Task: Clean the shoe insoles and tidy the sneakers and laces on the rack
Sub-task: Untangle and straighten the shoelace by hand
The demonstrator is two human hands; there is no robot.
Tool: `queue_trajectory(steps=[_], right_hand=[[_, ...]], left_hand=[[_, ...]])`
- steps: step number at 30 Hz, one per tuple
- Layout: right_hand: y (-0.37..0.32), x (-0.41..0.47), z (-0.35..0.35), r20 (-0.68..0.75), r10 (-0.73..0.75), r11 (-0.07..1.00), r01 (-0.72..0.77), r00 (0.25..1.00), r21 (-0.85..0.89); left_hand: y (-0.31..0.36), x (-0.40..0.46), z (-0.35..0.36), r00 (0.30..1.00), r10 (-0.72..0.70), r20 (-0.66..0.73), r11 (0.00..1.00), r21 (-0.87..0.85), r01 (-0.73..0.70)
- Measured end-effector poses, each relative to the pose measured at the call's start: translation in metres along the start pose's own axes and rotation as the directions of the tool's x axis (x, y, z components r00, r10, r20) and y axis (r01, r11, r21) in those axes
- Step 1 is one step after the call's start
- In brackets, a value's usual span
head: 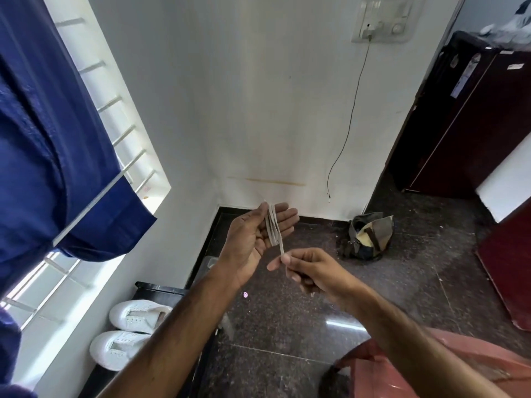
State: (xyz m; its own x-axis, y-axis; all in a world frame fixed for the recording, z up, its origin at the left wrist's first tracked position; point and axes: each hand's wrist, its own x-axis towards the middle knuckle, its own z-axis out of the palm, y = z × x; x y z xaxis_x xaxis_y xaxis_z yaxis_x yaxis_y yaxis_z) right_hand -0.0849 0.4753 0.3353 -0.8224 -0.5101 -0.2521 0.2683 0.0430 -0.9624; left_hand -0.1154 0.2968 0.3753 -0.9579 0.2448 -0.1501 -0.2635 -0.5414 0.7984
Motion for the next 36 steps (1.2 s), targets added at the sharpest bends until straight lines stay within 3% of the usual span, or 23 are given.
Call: queue_trajectory(steps=[3, 6, 10, 13, 16, 19, 23, 26, 28, 33, 36], right_hand=[[0.009, 0.015, -0.015, 0.025, 0.126, 0.990, -0.127, 0.992, 0.067], [-0.007, 0.030, -0.030, -0.141, 0.176, 0.984, -0.180, 0.974, -0.016], [-0.070, 0.039, -0.033, -0.218, 0.012, 0.980, -0.055, 0.976, -0.193], [-0.100, 0.028, -0.019, -0.199, -0.141, 0.960, 0.084, 0.970, -0.269], [-0.084, 0.011, 0.005, -0.126, -0.185, 0.956, 0.149, 0.975, -0.252], [-0.039, 0.003, 0.023, -0.027, -0.083, 0.986, 0.078, 0.996, -0.144], [0.005, 0.011, 0.015, -0.007, 0.022, 0.996, -0.022, 1.000, 0.086], [0.006, 0.018, -0.003, -0.031, 0.110, 0.991, -0.108, 0.993, 0.073], [-0.005, 0.028, -0.019, -0.119, 0.151, 0.988, -0.147, 0.981, 0.047], [-0.064, 0.047, -0.036, -0.170, -0.048, 0.959, -0.002, 0.984, -0.284], [-0.091, 0.042, -0.025, -0.159, -0.274, 0.767, 0.115, 0.949, -0.632]], left_hand=[[0.003, -0.004, 0.003, 0.997, -0.035, 0.066, 0.999, 0.025, 0.033], [0.003, -0.009, 0.004, 0.987, -0.107, 0.121, 0.989, 0.114, 0.093], [-0.008, -0.013, 0.003, 0.981, -0.182, 0.066, 0.943, 0.294, 0.155], [-0.013, -0.008, 0.001, 0.992, -0.122, -0.045, 0.973, 0.193, 0.128], [-0.010, -0.001, 0.000, 0.987, -0.036, -0.158, 0.993, 0.109, 0.054], [-0.003, 0.001, -0.001, 0.991, -0.006, -0.136, 1.000, 0.019, 0.009], [0.004, -0.003, -0.002, 0.999, 0.014, -0.050, 0.999, -0.036, -0.016], [0.004, -0.005, 0.000, 1.000, -0.001, 0.026, 1.000, 0.013, 0.000], [0.003, -0.008, 0.001, 0.997, -0.043, 0.069, 0.995, 0.089, 0.037], [-0.008, -0.012, -0.001, 0.987, -0.143, 0.068, 0.950, 0.290, 0.117], [-0.012, -0.008, -0.003, 0.995, -0.102, -0.011, 0.944, 0.313, 0.100]])
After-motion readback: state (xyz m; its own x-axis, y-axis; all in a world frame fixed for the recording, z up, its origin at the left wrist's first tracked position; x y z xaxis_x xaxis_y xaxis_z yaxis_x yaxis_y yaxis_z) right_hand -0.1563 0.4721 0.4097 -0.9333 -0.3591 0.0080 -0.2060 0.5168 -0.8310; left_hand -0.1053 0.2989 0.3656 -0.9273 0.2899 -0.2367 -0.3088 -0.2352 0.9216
